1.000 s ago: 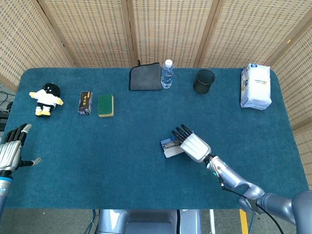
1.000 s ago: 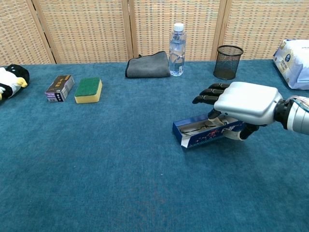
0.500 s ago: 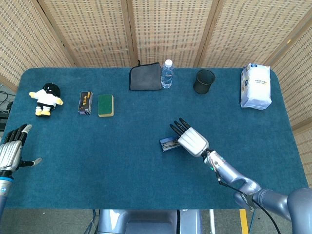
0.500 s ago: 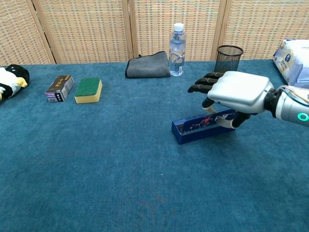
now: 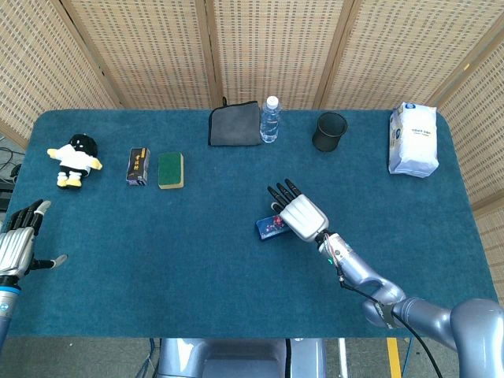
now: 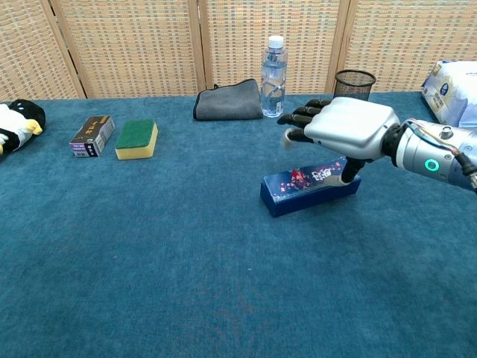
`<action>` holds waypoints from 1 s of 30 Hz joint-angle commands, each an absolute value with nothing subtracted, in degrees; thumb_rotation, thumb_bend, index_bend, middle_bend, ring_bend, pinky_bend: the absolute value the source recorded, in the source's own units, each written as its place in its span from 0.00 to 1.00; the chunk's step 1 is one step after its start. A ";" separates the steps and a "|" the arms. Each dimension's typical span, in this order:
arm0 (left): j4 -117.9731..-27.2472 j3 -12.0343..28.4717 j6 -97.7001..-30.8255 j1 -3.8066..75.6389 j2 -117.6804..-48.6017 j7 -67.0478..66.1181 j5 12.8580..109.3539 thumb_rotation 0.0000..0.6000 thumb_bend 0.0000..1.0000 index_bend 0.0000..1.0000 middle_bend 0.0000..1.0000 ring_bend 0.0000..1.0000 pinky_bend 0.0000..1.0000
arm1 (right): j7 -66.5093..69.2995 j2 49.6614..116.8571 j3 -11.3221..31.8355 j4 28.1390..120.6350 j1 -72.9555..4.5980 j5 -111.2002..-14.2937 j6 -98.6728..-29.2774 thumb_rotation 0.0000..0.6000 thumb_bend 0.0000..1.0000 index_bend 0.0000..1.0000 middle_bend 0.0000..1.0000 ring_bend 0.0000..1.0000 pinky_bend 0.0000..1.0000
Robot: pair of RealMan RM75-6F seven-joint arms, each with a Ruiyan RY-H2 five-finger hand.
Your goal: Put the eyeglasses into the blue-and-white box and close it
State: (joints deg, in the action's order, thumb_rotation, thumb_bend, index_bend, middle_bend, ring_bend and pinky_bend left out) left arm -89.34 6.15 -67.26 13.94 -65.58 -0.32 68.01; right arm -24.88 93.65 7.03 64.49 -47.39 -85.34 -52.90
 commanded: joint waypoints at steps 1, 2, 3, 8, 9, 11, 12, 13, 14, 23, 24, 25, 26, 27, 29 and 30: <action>-89.34 6.15 -67.25 13.95 -65.58 -0.30 68.05 1.00 0.00 0.00 0.00 0.00 0.00 | -24.54 94.33 7.58 64.26 -47.23 -85.45 -54.51 1.00 0.26 0.04 0.00 0.00 0.06; -89.35 6.14 -67.23 13.96 -65.58 -0.30 68.07 1.00 0.00 0.00 0.00 0.00 0.00 | -24.40 94.54 7.69 64.13 -47.21 -85.57 -55.03 1.00 0.26 0.03 0.00 0.00 0.06; -89.36 6.13 -67.25 13.96 -65.58 -0.29 68.11 1.00 0.00 0.00 0.00 0.00 0.00 | -24.15 94.86 7.82 63.87 -47.18 -85.76 -55.72 1.00 0.26 0.02 0.00 0.00 0.06; -89.48 6.12 -67.50 13.84 -65.50 -0.18 68.24 1.00 0.00 0.00 0.00 0.00 0.00 | -22.53 94.68 8.43 64.58 -47.62 -85.84 -56.35 1.00 0.26 0.01 0.00 0.00 0.06; -89.44 6.12 -67.51 13.81 -65.50 -0.17 68.22 1.00 0.00 0.00 0.00 0.00 0.00 | -21.34 92.71 8.42 66.63 -48.18 -85.11 -53.98 1.00 0.25 0.00 0.00 0.00 0.06; -89.38 6.11 -67.42 13.84 -65.53 -0.20 68.17 1.00 0.00 0.00 0.00 0.00 0.00 | -20.87 89.31 8.17 69.87 -49.29 -83.84 -49.56 1.00 0.20 0.00 0.00 0.00 0.06; -89.32 6.09 -67.33 13.89 -65.56 -0.28 68.15 1.00 0.00 0.00 0.00 0.00 0.00 | -20.94 87.69 8.07 71.36 -49.86 -83.02 -47.30 1.00 0.15 0.00 0.00 0.00 0.05; -89.29 6.09 -67.20 13.96 -65.60 -0.36 68.10 1.00 0.00 0.00 0.00 0.00 0.00 | -21.26 86.00 7.96 72.86 -50.52 -82.02 -44.85 1.00 0.11 0.00 0.00 0.00 0.04; -89.29 6.07 -67.13 13.99 -65.61 -0.42 68.07 1.00 0.00 0.00 0.00 0.00 0.00 | -21.44 84.97 7.65 73.66 -51.04 -81.44 -42.95 1.00 0.07 0.00 0.00 0.00 0.03; -89.32 6.12 -67.26 13.95 -65.67 -0.57 67.91 1.00 0.00 0.00 0.00 0.00 0.00 | -17.40 85.30 4.34 70.85 -54.20 -81.63 -34.50 1.00 0.04 0.00 0.00 0.00 0.03; -89.32 6.13 -67.27 13.95 -65.68 -0.58 67.89 1.00 0.00 0.00 0.00 0.00 0.00 | -16.86 85.77 4.21 70.14 -54.36 -81.83 -34.41 1.00 0.05 0.00 0.00 0.00 0.03; -89.27 6.15 -67.26 13.95 -65.70 -0.59 67.81 1.00 0.00 0.00 0.00 0.00 0.00 | -16.16 86.46 4.10 69.16 -54.49 -82.11 -34.56 1.00 0.05 0.00 0.00 0.00 0.03; -89.25 6.18 -67.25 13.95 -65.71 -0.59 67.76 1.00 0.00 0.00 0.00 0.00 0.00 | -15.77 86.98 4.03 68.37 -54.56 -82.34 -34.79 1.00 0.06 0.00 0.00 0.00 0.03; -89.24 6.21 -67.22 13.96 -65.70 -0.58 67.70 1.00 0.00 0.00 0.00 0.00 0.00 | -15.41 87.42 3.96 67.68 -54.64 -82.54 -34.98 1.00 0.07 0.00 0.00 0.00 0.03; -89.19 6.27 -67.16 13.99 -65.71 -0.58 67.57 1.00 0.00 0.00 0.00 0.00 0.00 | -14.71 88.10 3.93 66.64 -54.76 -82.71 -35.21 1.00 0.10 0.00 0.00 0.00 0.03; -89.16 6.30 -67.10 14.02 -65.71 -0.59 67.49 1.00 0.00 0.00 0.00 0.00 0.00 | -14.20 88.46 3.95 66.12 -54.85 -82.78 -35.31 1.00 0.12 0.00 0.00 0.00 0.03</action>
